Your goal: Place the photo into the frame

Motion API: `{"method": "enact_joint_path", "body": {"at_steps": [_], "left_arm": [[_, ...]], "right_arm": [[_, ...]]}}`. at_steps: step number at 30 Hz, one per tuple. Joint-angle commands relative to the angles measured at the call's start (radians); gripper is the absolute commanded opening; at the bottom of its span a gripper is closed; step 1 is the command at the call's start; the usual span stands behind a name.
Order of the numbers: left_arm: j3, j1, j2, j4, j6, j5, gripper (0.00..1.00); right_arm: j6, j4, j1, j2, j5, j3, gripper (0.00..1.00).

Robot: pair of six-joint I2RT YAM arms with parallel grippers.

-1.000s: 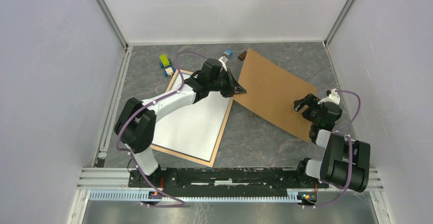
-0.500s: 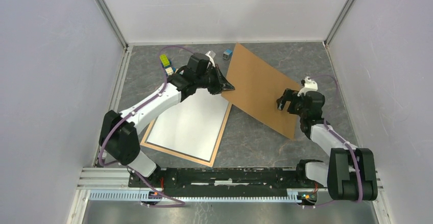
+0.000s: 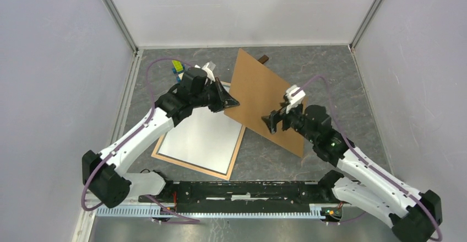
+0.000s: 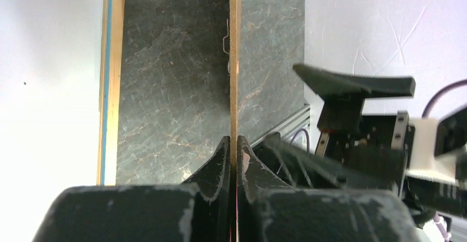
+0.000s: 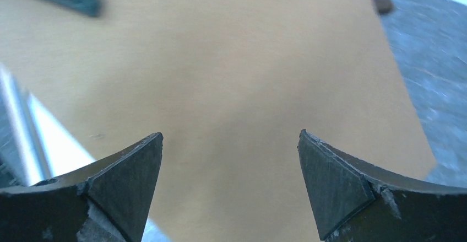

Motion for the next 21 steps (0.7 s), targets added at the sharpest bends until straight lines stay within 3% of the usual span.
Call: {"method": "enact_joint_path", "body": {"at_steps": [1,6,10,14,21], "left_arm": [[-0.023,0.002,-0.092,0.005,-0.023,-0.013,0.02],[-0.043,0.003,-0.136,0.006,-0.072,-0.041,0.02],[-0.030,0.003,-0.143,-0.006,-0.073,-0.051,0.02],[-0.017,0.003,-0.137,0.002,-0.067,-0.020,0.02],[0.016,0.003,-0.135,-0.013,-0.057,0.023,0.02]], "right_arm": [[-0.028,-0.161,0.260,0.001,0.226,0.090,0.98],[-0.061,-0.224,0.624,0.090,0.648,0.122,0.98],[-0.041,-0.302,0.802,0.182,0.930,0.151,0.98],[0.025,-0.392,0.866,0.265,1.138,0.145,0.98],[0.039,-0.368,0.871,0.349,1.257,0.099,0.98]]}}
